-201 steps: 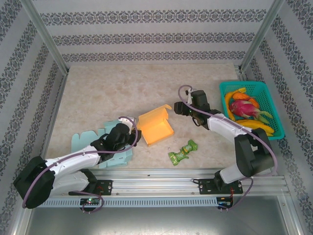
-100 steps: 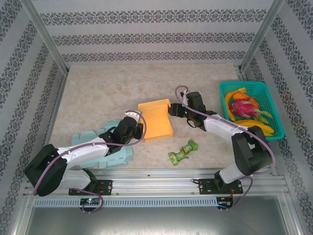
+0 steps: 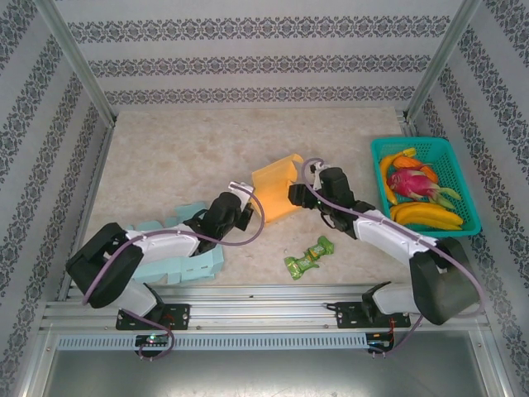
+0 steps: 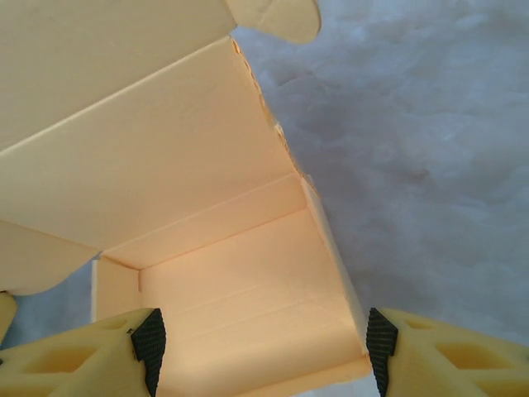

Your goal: Fold the paper box

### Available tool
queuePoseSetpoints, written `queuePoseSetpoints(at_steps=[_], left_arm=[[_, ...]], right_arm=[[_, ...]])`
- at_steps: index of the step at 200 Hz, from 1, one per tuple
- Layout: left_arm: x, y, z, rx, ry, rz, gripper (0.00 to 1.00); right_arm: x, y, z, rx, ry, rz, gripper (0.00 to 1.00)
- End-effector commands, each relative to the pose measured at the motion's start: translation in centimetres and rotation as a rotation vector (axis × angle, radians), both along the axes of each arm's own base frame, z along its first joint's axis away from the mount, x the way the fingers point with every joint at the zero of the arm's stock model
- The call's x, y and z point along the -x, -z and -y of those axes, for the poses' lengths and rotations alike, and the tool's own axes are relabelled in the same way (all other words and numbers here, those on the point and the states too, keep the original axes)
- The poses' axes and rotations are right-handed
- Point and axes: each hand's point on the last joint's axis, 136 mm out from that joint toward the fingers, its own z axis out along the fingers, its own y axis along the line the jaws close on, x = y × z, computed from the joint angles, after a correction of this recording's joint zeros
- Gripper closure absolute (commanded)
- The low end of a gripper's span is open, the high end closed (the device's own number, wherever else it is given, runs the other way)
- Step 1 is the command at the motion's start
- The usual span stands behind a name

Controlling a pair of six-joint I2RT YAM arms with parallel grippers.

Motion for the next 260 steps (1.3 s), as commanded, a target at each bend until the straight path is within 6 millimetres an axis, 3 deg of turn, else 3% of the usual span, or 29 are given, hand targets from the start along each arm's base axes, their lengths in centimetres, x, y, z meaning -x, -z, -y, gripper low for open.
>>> queuePoseSetpoints(at_steps=[1,28,52,72,128,176,211,260], left_arm=[[-1.5,-2.1,0.5,-0.076,0.072,0.164,0.95],[-1.2,-2.4,1.6,-0.08,0.186,0.197,0.96],[0.2,-2.4,3.5,-0.045,0.327,0.209,0.96],[1.4,-2.4,4.7,-0.031,0.432,0.22,0.96],[2.5,-2.2,6.0,-0.094,0.59,0.247,0.96],[3.7,-2.2,6.6,-0.091,0.734,0.21,0.97],[2.6,-2.4,5.9,-0.067,0.63,0.151,0.91],[2.6,-4.9,4.2,0.129,0.437,0.14,0.74]], right_arm=[[0.4,-2.2,1.4,0.022,0.053,0.071,0.32],[0.8,-5.9,2.9,0.054,0.086,0.159,0.31],[1.0,-9.4,4.6,0.073,0.148,0.226,0.29],[0.3,-10.9,5.1,0.098,0.144,0.211,0.28],[-4.2,-10.4,6.0,0.142,0.127,0.106,0.26],[-7.3,-8.5,4.6,0.125,0.04,0.035,0.24],[-9.1,-8.3,3.7,0.085,0.024,0.013,0.25],[-8.7,-9.2,3.8,0.079,0.031,0.05,0.25]])
